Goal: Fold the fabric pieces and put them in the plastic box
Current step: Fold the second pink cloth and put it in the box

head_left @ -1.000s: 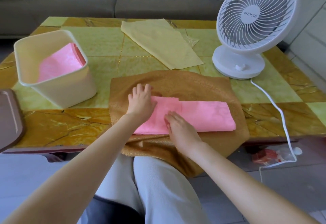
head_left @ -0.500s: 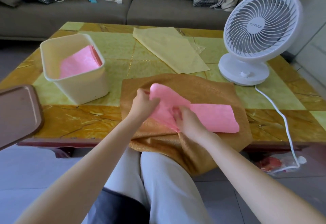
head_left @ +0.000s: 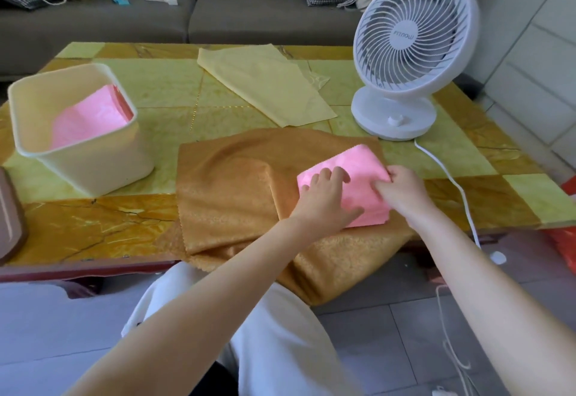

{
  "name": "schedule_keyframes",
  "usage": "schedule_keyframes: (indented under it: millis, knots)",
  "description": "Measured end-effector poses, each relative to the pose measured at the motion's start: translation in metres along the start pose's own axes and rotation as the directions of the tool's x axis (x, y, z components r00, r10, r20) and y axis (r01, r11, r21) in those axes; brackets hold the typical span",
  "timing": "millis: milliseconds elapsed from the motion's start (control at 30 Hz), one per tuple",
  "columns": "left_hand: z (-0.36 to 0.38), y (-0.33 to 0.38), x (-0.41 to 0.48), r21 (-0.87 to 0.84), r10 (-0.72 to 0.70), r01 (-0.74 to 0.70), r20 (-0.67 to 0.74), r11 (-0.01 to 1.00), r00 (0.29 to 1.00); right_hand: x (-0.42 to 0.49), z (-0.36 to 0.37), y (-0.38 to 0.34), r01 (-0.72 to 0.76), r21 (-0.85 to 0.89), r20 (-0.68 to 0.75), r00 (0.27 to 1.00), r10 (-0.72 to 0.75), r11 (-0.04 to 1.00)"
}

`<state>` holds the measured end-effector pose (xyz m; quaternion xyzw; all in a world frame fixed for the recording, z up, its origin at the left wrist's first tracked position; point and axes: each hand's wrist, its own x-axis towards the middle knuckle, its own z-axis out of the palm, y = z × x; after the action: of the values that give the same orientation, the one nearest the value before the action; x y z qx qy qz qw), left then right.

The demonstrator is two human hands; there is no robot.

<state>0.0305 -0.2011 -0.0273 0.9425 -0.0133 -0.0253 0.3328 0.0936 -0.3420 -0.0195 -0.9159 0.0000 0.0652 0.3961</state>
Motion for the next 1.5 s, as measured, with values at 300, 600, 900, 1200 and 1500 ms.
schedule_keyframes:
  millis: [300,600,900,1200,1500]
  knots:
    - [0.018,-0.032,-0.004,0.379,0.009,-0.036,0.074,0.925,0.997,0.011,0.010,0.031,-0.167,0.219,0.054,0.986,0.159,0.961]
    - [0.012,-0.037,-0.005,0.499,0.181,-0.148,-0.017,0.854,0.983,0.022,0.026,0.037,-0.107,0.131,0.040,0.994,0.103,0.986]
    - [0.009,-0.050,0.004,0.454,0.110,-0.092,-0.015,0.886,0.994,0.031,0.034,0.033,-0.096,-0.128,0.011,0.995,0.098,0.987]
    - [0.018,-0.059,0.007,0.501,0.023,-0.025,0.010,0.865,1.000,0.042,0.029,0.019,-0.318,0.110,0.167,0.940,0.298,0.942]
    - [0.014,-0.063,0.004,0.453,0.023,-0.035,0.031,0.891,0.999,0.026,0.024,0.007,-0.335,0.152,0.250,0.923,0.292,0.930]
